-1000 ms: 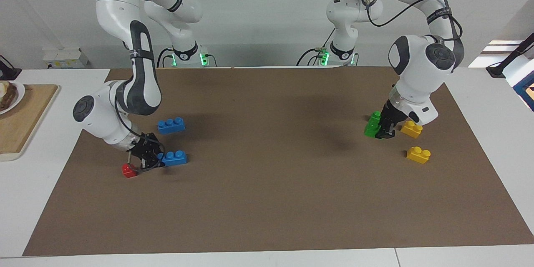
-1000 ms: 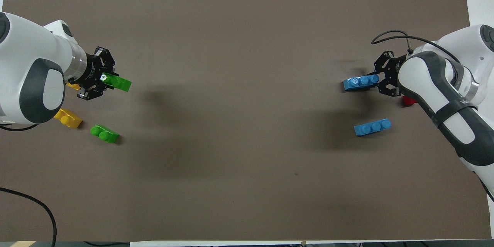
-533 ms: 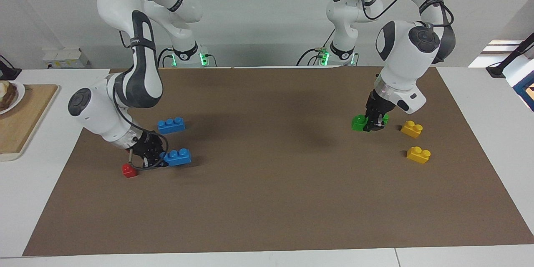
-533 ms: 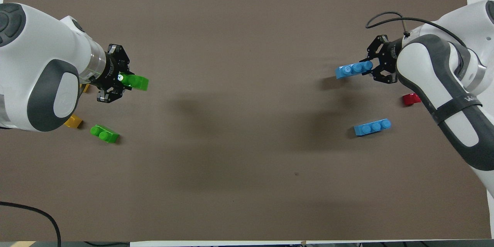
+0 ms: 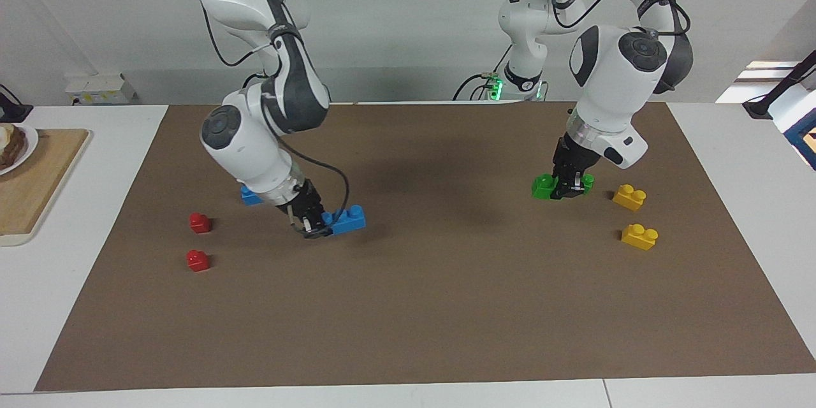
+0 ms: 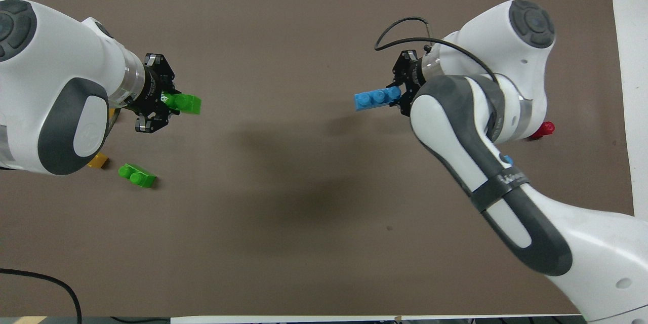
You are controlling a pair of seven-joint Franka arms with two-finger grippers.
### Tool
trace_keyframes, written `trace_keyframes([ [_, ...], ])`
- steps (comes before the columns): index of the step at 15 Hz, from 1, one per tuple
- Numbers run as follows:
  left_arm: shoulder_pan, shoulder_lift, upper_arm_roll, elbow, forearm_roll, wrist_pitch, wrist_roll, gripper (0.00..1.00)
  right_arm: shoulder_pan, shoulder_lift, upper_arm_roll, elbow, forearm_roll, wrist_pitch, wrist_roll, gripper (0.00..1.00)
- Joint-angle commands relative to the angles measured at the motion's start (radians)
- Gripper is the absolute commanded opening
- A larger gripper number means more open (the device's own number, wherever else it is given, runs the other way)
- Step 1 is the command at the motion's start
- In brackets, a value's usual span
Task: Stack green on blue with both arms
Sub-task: 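Lift the green brick and blue brick toward the table center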
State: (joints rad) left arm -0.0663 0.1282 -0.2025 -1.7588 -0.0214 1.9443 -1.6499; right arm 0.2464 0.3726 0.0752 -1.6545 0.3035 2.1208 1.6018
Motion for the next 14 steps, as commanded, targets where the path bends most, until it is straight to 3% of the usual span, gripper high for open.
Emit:
trace_keyframes([
  [1, -0.050, -0.019, 0.005, 0.007, -0.009, -0.019, -0.089, 0.00, 0.040, 0.000, -0.005, -0.014, 0.020, 0.074, 0.143, 0.00],
  [6, -0.136, -0.021, 0.003, 0.001, -0.009, 0.010, -0.298, 0.00, 0.105, 0.003, -0.005, -0.080, 0.014, 0.105, 0.155, 0.00],
  [12, -0.263, -0.024, 0.005, -0.036, -0.008, 0.093, -0.478, 0.00, 0.221, 0.038, -0.005, -0.174, 0.017, 0.310, 0.227, 0.00],
  [14, -0.300, -0.018, 0.005, -0.057, -0.005, 0.128, -0.548, 0.00, 0.228, 0.052, -0.005, -0.174, 0.020, 0.326, 0.291, 0.00],
])
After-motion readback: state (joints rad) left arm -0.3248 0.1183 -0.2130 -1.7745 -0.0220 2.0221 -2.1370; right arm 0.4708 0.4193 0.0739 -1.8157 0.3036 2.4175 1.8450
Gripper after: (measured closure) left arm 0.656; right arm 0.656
